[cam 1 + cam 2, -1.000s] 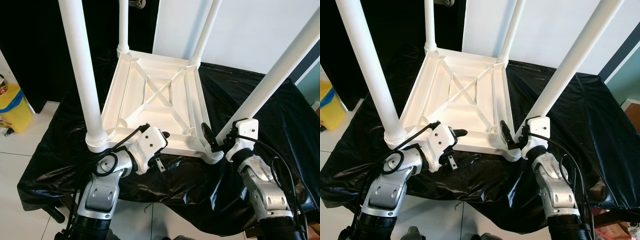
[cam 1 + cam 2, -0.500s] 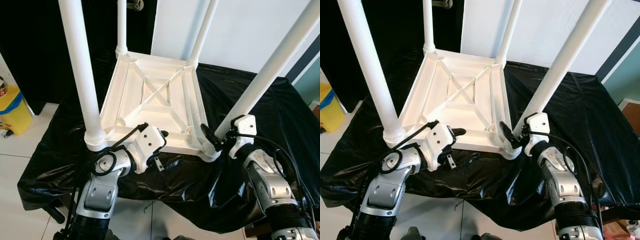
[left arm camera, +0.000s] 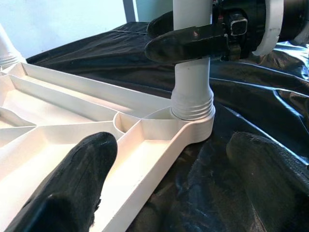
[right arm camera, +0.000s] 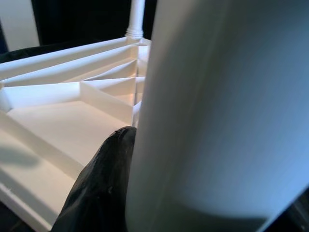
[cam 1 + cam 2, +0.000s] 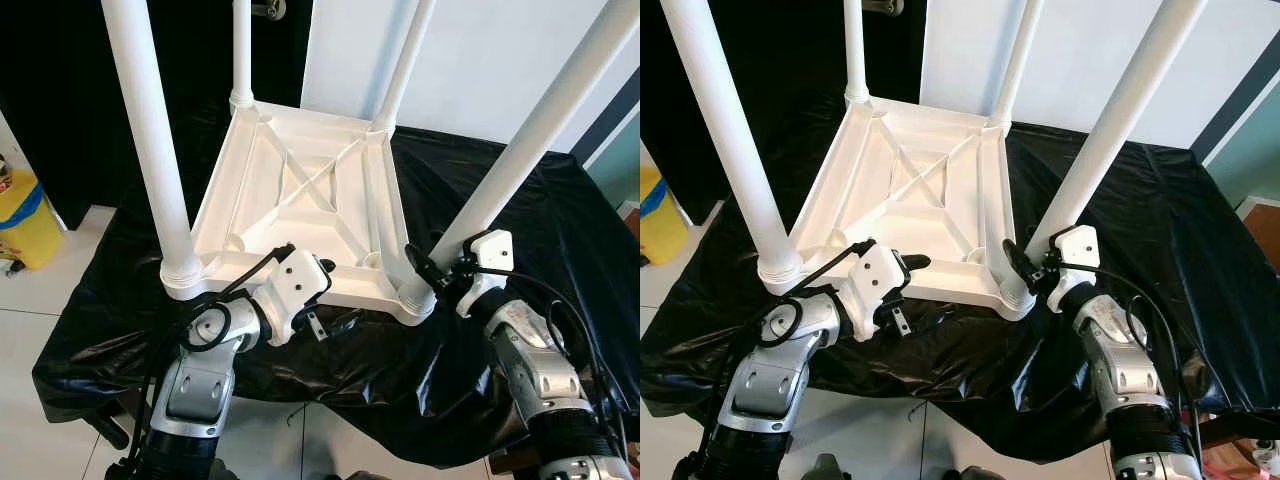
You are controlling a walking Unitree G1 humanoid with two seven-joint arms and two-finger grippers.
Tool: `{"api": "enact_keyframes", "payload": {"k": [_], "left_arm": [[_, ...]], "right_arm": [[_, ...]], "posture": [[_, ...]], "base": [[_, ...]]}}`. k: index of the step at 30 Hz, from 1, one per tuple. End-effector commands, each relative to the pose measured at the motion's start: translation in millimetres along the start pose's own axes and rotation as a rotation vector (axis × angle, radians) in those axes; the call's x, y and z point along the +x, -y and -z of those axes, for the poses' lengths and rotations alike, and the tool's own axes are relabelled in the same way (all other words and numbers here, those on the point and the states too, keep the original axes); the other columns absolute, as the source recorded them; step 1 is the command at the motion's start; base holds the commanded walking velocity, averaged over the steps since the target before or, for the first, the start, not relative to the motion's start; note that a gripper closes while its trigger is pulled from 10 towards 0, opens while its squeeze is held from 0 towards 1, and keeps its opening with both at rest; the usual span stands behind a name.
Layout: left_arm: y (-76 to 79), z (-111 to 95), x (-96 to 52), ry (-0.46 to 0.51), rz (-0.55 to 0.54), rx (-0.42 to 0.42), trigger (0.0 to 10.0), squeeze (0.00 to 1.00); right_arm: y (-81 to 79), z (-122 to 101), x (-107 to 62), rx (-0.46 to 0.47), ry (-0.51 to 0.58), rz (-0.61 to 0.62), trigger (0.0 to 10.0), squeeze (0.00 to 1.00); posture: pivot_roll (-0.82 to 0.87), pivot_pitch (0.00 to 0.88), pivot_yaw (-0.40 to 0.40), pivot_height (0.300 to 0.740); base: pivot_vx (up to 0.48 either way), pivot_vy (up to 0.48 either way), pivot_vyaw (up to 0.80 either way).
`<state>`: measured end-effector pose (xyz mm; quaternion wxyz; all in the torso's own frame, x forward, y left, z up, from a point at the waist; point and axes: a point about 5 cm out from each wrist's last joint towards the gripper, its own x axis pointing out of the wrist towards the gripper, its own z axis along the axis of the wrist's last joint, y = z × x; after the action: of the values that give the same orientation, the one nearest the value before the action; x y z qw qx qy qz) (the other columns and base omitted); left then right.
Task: Building children table
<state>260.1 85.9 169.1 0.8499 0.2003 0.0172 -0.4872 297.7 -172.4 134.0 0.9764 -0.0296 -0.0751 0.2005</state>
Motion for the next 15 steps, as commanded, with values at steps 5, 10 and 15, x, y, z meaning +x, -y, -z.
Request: {"api": "enact_keyframes", "payload": {"k": [5,10,15], "left_arm": [[-2.9,-1,2.1,0.005,-0.131,-0.015,10.0,0.00],[-2.6,-1,2.1,0.006,-0.133,-0.016,10.0,0.00],[-2.3,-2,2.6,0.007,-0.134,-0.016,10.0,0.00]], "right_arm": [[-8.0,8,-4.6,-0.004,-0.047,0.072,10.0,0.00],[-15.2,8,-4.8,0.008,-0.050,0.135,10.0,0.00],[-20.6,6,-3.1,0.026,-0.047,0.232,10.0,0.00]], "posture": [[0.17,0.052,-0.186,0.740],[0.17,0.051,-0.188,0.740],[0.17,0.050,-0.194,0.740]], "base": [[0.000,0.000,0.00],[0.000,0.000,0.00],[0.000,0.000,0.00]]}}
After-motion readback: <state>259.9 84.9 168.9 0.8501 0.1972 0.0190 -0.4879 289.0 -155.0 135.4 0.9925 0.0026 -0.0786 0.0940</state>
